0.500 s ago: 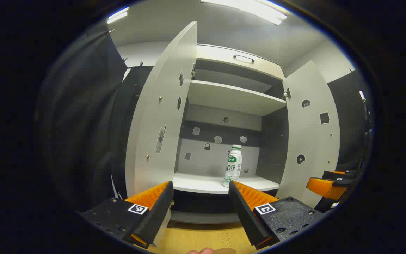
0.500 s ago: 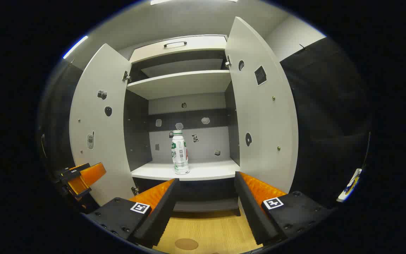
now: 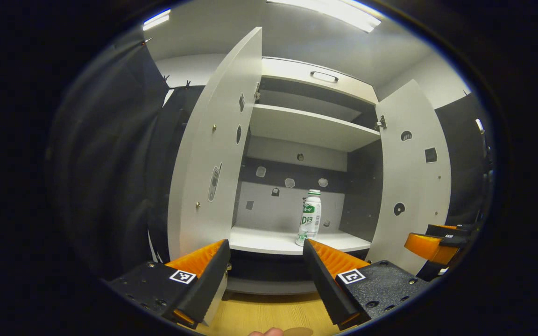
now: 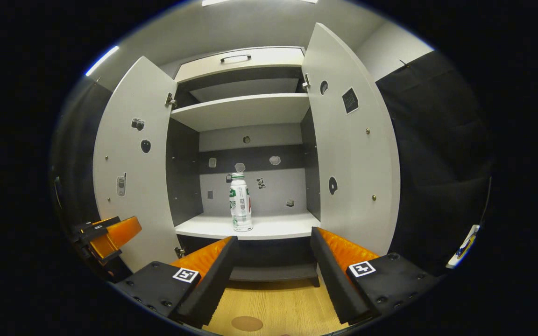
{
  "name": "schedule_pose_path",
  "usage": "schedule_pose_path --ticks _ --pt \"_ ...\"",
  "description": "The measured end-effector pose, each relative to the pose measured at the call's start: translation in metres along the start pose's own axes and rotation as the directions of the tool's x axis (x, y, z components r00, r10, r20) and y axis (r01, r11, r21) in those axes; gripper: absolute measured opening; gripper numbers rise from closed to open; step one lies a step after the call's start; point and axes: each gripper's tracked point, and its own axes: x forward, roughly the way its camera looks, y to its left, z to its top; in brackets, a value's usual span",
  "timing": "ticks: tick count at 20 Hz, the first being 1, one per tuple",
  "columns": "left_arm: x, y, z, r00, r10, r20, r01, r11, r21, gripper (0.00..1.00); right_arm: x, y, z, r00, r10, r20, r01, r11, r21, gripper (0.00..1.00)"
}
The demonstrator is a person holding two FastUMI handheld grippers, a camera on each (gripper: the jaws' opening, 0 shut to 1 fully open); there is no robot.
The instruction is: Grasp the bottle in the cabinet with the left hand and place it on the coaster, then close the right door with the right hand and the left door with the left hand.
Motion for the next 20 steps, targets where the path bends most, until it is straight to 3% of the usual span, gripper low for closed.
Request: schedule_pose_path --ticks 1,2,3,4,7,11,15,20 --pt "-0.001 0.001 -0.001 1.0 0.001 -0.001 -0.001 1.0 -0.001 0.95 0.0 0.001 0.0 1.0 0.004 -0.001 -0.004 1.0 0.003 1.0" --pt "-0.001 0.001 -0.001 1.0 0.001 -0.002 -0.001 1.0 -0.001 0.95 0.0 0.001 -0.001 1.0 0.004 -0.005 -0.004 1.0 0.006 0.94" --pt "-0.001 0.001 -0.001 1.0 -0.001 -0.004 0.001 1.0 -0.001 0.95 -0.002 0.0 -0.002 1.0 0.0 -0.008 0.0 1.0 0.007 0.94" --pt "0.0 0.0 -0.001 1.0 -0.003 -0.005 0.003 1.0 0.001 0.95 -0.002 -0.001 -0.001 1.0 -0.004 -0.004 0.004 1.0 0.007 1.0" --pt "0.002 0.001 0.001 1.0 0.005 0.004 -0.005 1.0 -0.001 0.92 -0.004 -0.003 -0.001 1.0 -0.012 -0.001 0.012 1.0 0.003 1.0" --pt "0.021 -0.01 0.008 1.0 -0.027 0.016 0.028 0.999 -0.035 0.95 -0.006 -0.007 0.005 1.0 -0.016 0.014 0.016 1.0 -0.001 1.0" --pt "0.068 -0.033 0.019 0.994 -0.112 0.013 0.113 0.982 -0.151 0.95 -0.012 -0.018 0.015 0.998 -0.039 0.038 0.04 0.999 -0.011 1.0" --pt "0.147 -0.071 0.03 0.981 -0.194 0.015 0.195 0.971 -0.141 0.98 -0.03 -0.046 0.027 0.992 -0.109 0.07 0.111 0.994 -0.023 1.0"
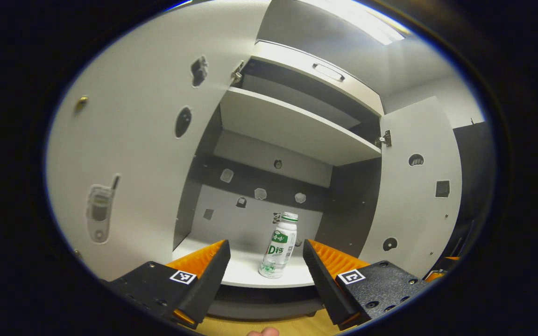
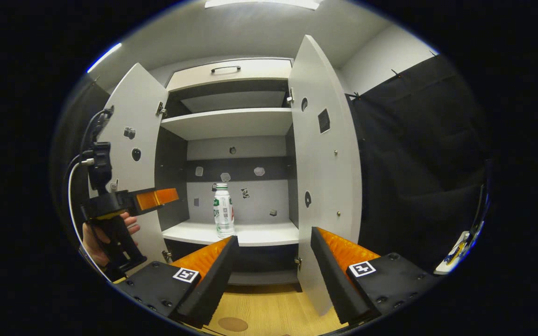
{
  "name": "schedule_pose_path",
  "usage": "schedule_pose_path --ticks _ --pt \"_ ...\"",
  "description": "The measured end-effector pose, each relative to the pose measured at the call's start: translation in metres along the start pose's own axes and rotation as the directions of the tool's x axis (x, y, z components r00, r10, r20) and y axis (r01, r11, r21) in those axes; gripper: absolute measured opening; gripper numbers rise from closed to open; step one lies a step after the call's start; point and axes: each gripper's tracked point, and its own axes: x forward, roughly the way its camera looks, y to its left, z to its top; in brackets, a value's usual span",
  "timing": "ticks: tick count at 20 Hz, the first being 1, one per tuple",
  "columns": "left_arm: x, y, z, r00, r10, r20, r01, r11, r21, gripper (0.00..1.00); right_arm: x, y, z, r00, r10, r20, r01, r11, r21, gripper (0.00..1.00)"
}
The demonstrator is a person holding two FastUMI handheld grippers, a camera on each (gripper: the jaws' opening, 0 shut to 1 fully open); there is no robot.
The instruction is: Grasp the bottle in the cabinet with the left hand and place it on the coaster, then close the right door with the right hand and the left door with the left hand.
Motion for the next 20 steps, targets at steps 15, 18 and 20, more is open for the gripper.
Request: schedule_pose_path --ticks 15,18,20 --pt "0.16 -0.031 -0.106 0.976 -0.033 -0.213 0.057 0.993 0.105 0.95 -0.029 -0.056 -0.006 0.989 -0.145 -0.012 0.145 0.989 0.022 1.0" --pt "0.17 -0.03 -0.109 0.978 -0.016 -0.209 0.045 0.99 0.136 0.95 -0.031 -0.061 -0.008 0.988 -0.154 -0.016 0.154 0.987 0.038 1.0" --pt "0.179 -0.028 -0.11 0.982 -0.001 -0.187 0.029 0.989 0.146 0.95 -0.033 -0.066 -0.01 0.986 -0.168 -0.021 0.168 0.985 0.035 1.0"
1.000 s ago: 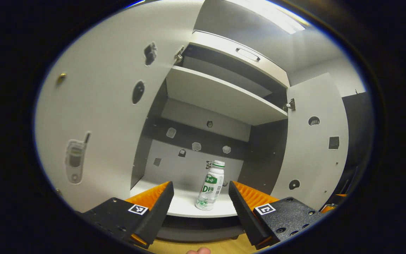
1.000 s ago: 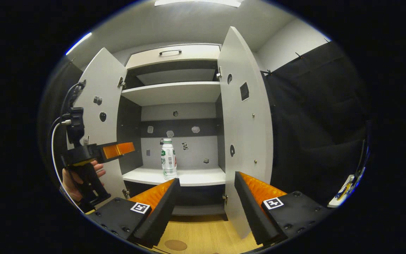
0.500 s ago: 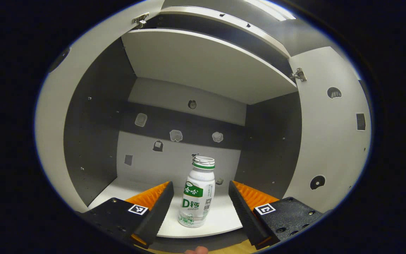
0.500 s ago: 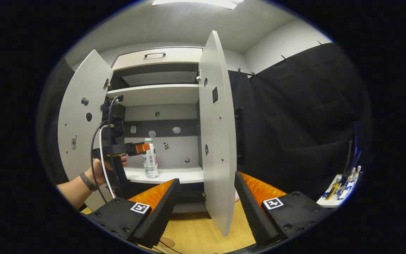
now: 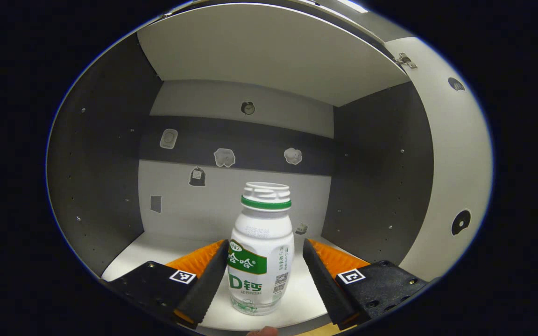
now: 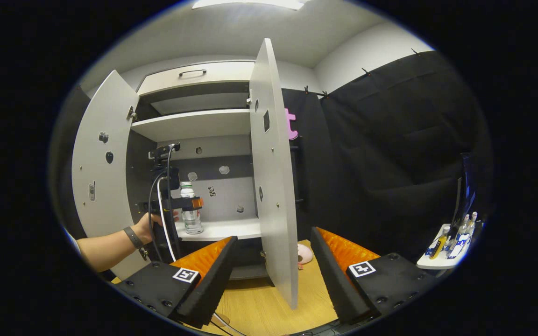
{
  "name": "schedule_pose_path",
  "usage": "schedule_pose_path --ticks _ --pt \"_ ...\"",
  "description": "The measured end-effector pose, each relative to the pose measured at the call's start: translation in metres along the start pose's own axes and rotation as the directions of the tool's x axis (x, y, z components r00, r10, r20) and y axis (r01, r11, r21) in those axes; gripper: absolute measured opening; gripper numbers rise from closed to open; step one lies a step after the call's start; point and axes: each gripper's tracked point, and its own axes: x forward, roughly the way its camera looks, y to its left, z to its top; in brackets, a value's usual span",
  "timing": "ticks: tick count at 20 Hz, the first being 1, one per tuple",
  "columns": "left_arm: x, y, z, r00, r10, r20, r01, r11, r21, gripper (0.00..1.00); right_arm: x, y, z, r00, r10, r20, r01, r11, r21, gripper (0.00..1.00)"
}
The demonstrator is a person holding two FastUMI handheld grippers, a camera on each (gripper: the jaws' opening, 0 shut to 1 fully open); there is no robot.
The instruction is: Grasp the bottle in the cabinet with the left hand and place it on the coaster, then close the right door with the right hand and the left door with the left hand.
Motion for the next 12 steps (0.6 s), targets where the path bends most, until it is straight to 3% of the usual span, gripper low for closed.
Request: schedule_pose_path --ticks 3,4,5,6,7,9,10,11,12 --pt "0.005 0.001 0.003 1.0 -0.003 0.025 0.003 1.0 0.005 0.94 0.0 -0.002 -0.001 1.0 -0.005 -0.005 0.005 1.0 -0.003 1.0" --pt "0.006 0.006 0.001 1.0 0.014 0.021 -0.014 1.0 0.016 0.88 -0.001 -0.002 -0.002 1.0 -0.005 -0.01 0.004 1.0 -0.003 1.0" --pt "0.006 0.007 0.002 1.0 0.014 0.021 -0.014 0.999 0.03 0.75 0.0 -0.002 -0.002 1.0 -0.003 -0.013 0.003 1.0 -0.004 1.0" --pt "0.004 0.004 0.002 1.0 0.004 0.015 -0.005 0.999 0.035 0.7 0.0 0.0 -0.003 1.0 -0.001 -0.014 0.001 1.0 -0.005 0.94" --pt "0.001 0.002 0.004 1.0 -0.013 0.014 0.012 1.0 0.023 0.69 0.001 0.002 -0.002 1.0 0.003 -0.013 -0.003 1.0 -0.007 1.0" --pt "-0.01 0.0 0.008 0.999 -0.041 0.021 0.041 0.999 -0.004 0.66 0.002 0.005 -0.003 1.0 0.012 -0.013 -0.012 1.0 -0.011 1.0" --pt "-0.018 0.0 0.011 0.999 -0.045 0.026 0.045 0.999 -0.014 0.65 0.002 0.007 -0.004 1.0 0.018 -0.017 -0.019 1.0 -0.014 0.94" --pt "-0.028 0.0 0.015 0.998 -0.048 0.032 0.049 0.999 -0.024 0.66 0.001 0.009 -0.004 1.0 0.025 -0.018 -0.026 1.0 -0.017 0.94" --pt "-0.036 0.001 0.019 0.998 -0.053 0.038 0.055 0.998 -0.031 0.65 0.002 0.011 -0.004 0.999 0.032 -0.019 -0.032 0.999 -0.021 1.0"
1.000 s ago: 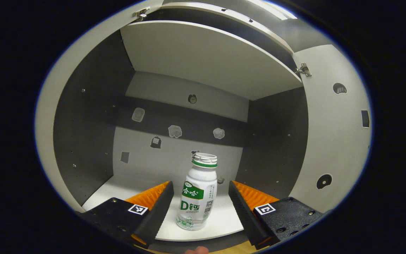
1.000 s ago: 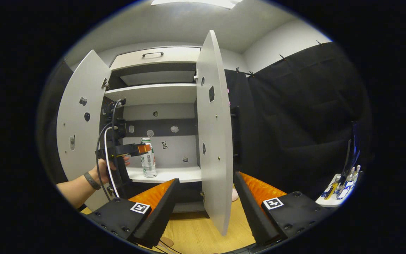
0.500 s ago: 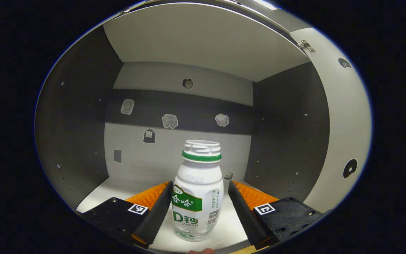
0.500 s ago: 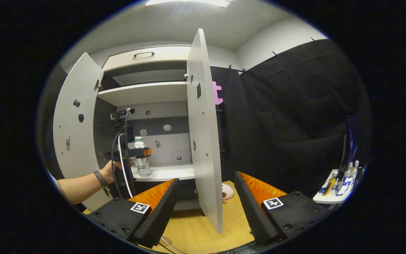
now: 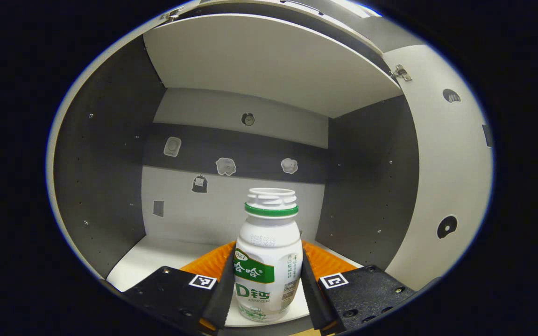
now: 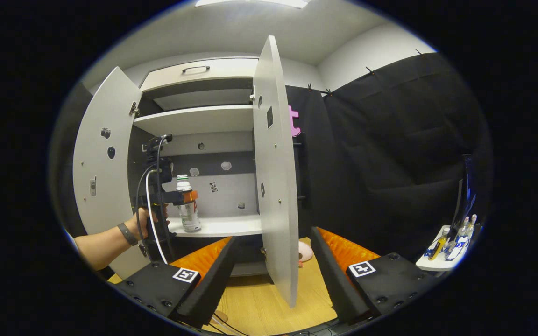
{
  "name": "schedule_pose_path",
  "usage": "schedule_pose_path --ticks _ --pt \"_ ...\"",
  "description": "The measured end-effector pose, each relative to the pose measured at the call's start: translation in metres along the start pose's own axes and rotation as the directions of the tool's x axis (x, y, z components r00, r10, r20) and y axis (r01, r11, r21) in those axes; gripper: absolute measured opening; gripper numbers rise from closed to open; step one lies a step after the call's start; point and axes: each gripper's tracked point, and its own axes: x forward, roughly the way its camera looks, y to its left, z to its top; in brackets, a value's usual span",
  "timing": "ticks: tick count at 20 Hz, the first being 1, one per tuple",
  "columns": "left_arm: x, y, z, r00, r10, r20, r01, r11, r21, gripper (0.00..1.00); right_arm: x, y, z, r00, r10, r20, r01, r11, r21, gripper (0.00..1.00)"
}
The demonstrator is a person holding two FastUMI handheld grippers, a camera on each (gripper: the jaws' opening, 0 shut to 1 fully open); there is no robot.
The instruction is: Grasp the bottle in the cabinet with the left hand and place it on the coaster, then close the right door with the right hand and the left door with the left hand.
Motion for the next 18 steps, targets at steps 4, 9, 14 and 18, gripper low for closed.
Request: schedule_pose_path --ticks 4,9,14,18 --pt "-0.038 -0.002 0.013 0.999 -0.026 0.025 0.026 0.999 -0.019 0.65 -0.002 0.012 0.003 0.999 0.042 0.0 -0.042 0.999 -0.019 0.94" --pt "-0.094 -0.007 -0.004 0.999 -0.03 0.041 0.03 1.0 -0.001 0.66 -0.002 0.022 0.011 0.996 0.083 0.008 -0.083 0.996 -0.019 1.0" --pt "-0.146 -0.032 -0.07 0.998 -0.055 0.007 0.054 0.998 0.034 0.66 -0.002 0.032 0.031 0.993 0.117 0.016 -0.117 0.992 0.039 0.94" --pt "-0.176 -0.056 -0.127 0.997 -0.08 -0.02 0.081 0.996 0.042 0.65 0.0 0.026 0.041 0.994 0.107 0.017 -0.107 0.994 0.025 0.93"
